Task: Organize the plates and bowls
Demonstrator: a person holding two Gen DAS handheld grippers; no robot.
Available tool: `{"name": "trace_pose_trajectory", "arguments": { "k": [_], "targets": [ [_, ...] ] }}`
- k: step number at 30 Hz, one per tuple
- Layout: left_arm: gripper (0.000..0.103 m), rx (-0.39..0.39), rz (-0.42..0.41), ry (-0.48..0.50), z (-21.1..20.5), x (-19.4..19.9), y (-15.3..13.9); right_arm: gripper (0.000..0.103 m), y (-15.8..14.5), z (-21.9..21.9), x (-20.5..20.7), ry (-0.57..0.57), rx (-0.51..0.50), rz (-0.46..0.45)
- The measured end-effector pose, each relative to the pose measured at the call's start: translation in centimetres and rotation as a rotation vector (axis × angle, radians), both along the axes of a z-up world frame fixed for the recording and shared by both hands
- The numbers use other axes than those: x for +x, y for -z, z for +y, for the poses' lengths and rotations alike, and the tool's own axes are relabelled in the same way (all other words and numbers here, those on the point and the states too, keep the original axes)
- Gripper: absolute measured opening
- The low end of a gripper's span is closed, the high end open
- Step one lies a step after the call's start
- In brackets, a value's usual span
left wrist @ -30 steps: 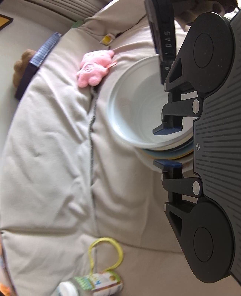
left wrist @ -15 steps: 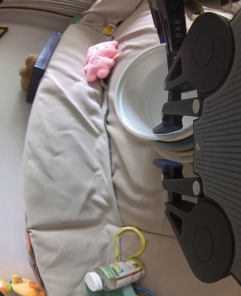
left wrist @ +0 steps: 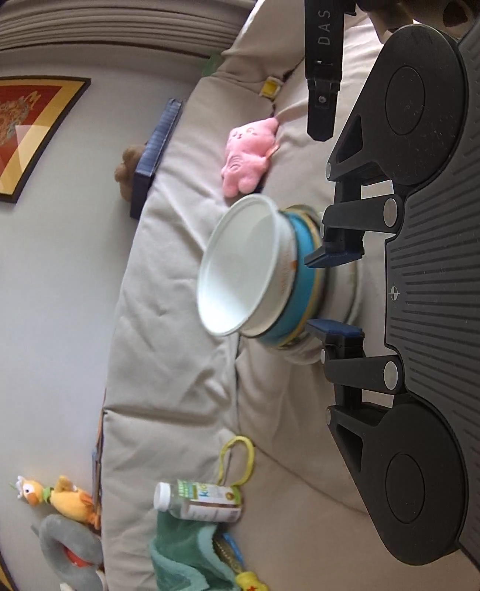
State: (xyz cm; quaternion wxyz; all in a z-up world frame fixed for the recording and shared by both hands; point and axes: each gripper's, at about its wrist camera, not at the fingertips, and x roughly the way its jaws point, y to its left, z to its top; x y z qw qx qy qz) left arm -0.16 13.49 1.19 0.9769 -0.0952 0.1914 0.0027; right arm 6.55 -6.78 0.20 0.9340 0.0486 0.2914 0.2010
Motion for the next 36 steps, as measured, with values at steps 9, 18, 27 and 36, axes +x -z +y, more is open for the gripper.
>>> {"name": "trace_pose_trajectory", "arguments": {
  "k": [9,18,27,36],
  "targets": [
    [0.020,0.154,0.037,0.018,-5.5,-4.0,3.6,0.070,4.6,-1.0,-5.8,-0.003,-0.091,-0.026],
    [0.019,0.197,0.073,-0.031,-6.0,-4.7,4.6,0.070,5.8,0.0,-6.1,-0.005,-0.087,-0.007],
    [0.019,0.184,0.058,-0.033,-5.7,-4.9,4.5,0.070,6.3,0.3,-6.0,-0.012,-0.099,-0.006],
    [0.019,0.184,0.051,-0.038,-5.7,-5.1,4.4,0.070,6.0,0.4,-6.2,-0.012,-0.100,-0.021]
  ]
}}
